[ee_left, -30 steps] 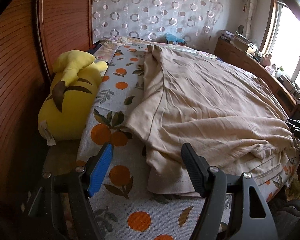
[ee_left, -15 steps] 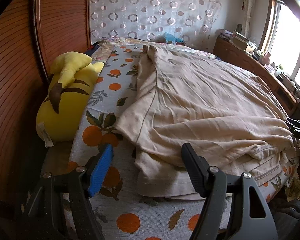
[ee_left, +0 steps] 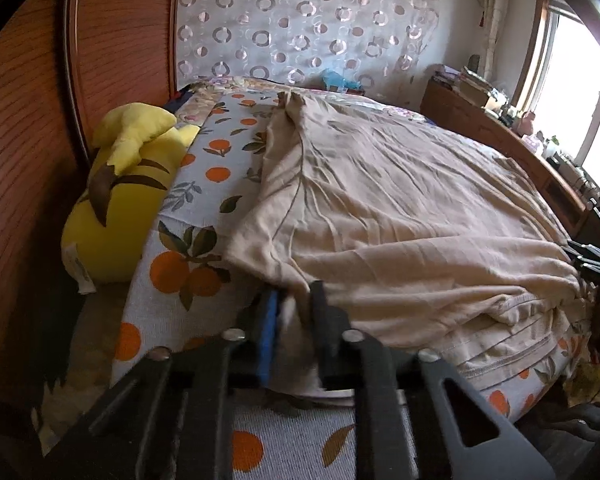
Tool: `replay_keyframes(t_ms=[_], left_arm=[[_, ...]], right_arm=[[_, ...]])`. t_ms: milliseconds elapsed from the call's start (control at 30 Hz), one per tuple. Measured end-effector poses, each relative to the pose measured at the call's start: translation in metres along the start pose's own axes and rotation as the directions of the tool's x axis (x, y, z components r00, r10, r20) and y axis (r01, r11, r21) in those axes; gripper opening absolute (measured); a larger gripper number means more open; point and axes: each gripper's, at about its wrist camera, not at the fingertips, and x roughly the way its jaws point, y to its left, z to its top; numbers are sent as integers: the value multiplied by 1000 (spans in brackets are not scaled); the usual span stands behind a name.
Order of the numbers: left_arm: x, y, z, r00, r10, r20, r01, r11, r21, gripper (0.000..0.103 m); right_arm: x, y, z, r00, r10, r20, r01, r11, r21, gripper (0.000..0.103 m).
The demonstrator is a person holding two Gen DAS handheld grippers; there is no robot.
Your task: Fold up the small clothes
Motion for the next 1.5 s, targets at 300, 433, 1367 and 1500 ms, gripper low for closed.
replay_keyframes(t_ms=[300,433,1367,1500], left_arm=[[-38,-18,29,982,-98,160,97,995,13,3],[-49,-38,46,968,-134,211,122,990,67,3],[-56,-256,127,823,-548,150,437,779,450,3],[-59,-283,121,835,-532,140,408,770,490,3]], right_arm=[[-1,0,0,1000,1,0,-1,1000,1,65],[-1,0,0,1000,1,1,-1,1000,1,65],[-64,-16,5,992,-25,122,20,999,44,65],[-70,-12,3,989,-22,147,15,999,49,65]])
